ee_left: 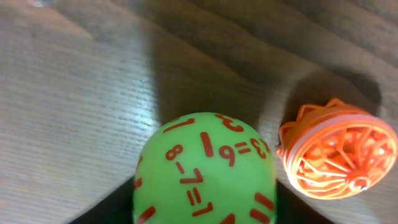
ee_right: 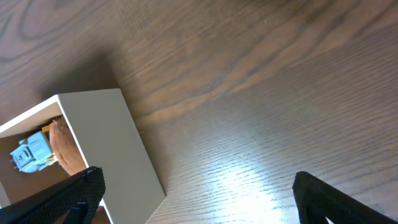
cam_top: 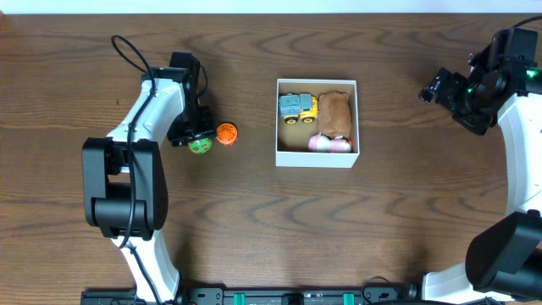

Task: Pack container
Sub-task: 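Grasp the green numbered ball with the left gripper, then carry the green ball into the box and release it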

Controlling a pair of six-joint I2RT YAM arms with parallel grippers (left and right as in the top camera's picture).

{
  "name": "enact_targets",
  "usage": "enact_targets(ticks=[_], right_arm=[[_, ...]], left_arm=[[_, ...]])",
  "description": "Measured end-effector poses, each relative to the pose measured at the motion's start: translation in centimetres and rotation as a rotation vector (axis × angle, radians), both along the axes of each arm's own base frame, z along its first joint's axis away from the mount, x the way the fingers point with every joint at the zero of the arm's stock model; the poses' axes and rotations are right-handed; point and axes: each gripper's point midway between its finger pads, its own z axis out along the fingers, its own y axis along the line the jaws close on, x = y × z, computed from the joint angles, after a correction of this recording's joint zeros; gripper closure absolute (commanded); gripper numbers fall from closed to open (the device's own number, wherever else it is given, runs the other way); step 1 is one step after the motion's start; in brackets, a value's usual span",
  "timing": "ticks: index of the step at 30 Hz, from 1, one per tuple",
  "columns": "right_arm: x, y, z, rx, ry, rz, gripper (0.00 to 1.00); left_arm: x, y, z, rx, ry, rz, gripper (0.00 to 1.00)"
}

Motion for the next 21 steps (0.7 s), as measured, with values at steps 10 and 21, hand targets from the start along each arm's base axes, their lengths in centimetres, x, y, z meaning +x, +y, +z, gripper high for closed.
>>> enact_targets(ticks=[10,21], right_arm=[[0.0,0.0,0.0,0.0,0.0,0.0,0.01],[0.0,0.0,0.0,0.0,0.0,0.0,0.01]], left_arm=[[-1.1,-0.1,1.9,0.008,0.024,-0.035,0.8],[2.8,-11.1,19.9,-0.084,-0.562,-0.341,0.8]])
